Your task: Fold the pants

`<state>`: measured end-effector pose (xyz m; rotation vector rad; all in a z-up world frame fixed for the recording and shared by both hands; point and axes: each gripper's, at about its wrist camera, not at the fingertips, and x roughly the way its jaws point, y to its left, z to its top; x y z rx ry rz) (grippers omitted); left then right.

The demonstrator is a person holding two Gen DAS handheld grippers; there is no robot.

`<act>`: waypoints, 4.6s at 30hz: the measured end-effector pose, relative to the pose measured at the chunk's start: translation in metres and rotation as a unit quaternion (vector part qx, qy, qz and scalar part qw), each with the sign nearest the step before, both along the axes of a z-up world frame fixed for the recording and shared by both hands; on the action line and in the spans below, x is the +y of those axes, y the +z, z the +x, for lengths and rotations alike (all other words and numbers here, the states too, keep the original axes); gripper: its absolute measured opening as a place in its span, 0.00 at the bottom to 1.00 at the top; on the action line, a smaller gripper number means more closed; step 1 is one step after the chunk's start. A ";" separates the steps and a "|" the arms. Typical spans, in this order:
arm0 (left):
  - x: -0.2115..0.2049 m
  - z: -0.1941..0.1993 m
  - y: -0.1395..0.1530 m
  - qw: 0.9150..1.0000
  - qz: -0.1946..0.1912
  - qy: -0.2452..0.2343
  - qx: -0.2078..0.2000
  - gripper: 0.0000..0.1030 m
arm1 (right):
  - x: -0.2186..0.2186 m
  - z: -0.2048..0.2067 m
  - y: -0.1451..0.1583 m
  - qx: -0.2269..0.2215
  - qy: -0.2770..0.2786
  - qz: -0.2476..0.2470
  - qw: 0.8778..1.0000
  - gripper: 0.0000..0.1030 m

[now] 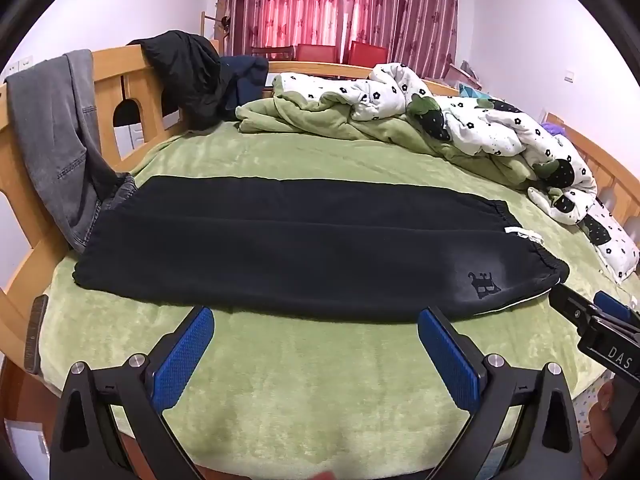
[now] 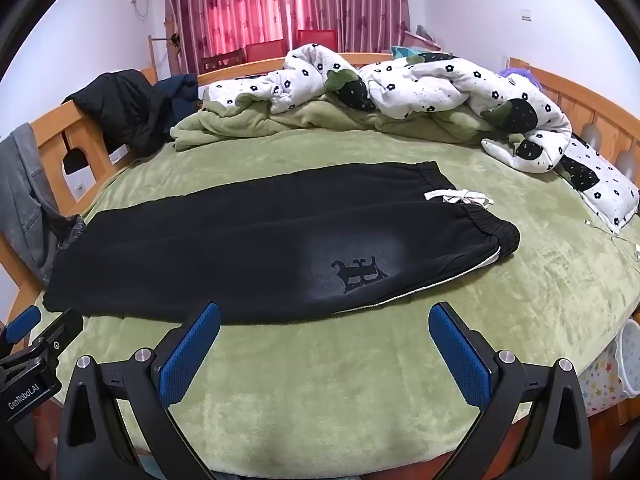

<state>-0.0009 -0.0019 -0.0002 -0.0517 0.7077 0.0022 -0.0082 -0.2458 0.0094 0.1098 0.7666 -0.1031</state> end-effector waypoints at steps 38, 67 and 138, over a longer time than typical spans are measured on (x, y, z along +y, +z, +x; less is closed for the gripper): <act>0.014 0.003 -0.010 0.999 -0.040 0.005 0.017 1.00 | 0.001 0.003 -0.007 0.009 0.005 0.000 1.000 0.99; 0.018 0.005 -0.012 0.999 -0.041 0.006 0.020 1.00 | 0.001 0.005 -0.009 0.012 0.005 -0.001 1.000 0.99; 0.137 0.065 -0.156 0.980 -0.123 0.063 0.144 0.99 | -0.105 0.083 -0.103 0.088 -0.012 0.034 0.995 0.67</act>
